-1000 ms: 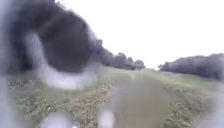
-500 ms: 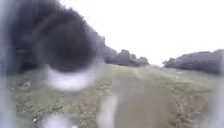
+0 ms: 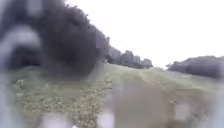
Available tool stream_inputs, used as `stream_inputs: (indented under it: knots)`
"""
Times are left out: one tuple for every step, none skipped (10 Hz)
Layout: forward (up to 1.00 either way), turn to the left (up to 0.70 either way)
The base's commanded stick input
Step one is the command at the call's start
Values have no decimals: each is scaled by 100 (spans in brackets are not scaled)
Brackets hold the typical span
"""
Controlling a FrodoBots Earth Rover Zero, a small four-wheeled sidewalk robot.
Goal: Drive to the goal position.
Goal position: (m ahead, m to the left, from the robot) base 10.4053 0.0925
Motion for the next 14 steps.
stream_inputs:
  knots:
    - [85,0]
    - [85,0]
    - [85,0]
    - [85,0]
    - [85,0]
    - [85,0]
    - [85,0]
    - [85,0]
    - [85,0]
    - [85,0]
    - [85,0]
    - [85,0]
    - [85,0]
    - [85,0]
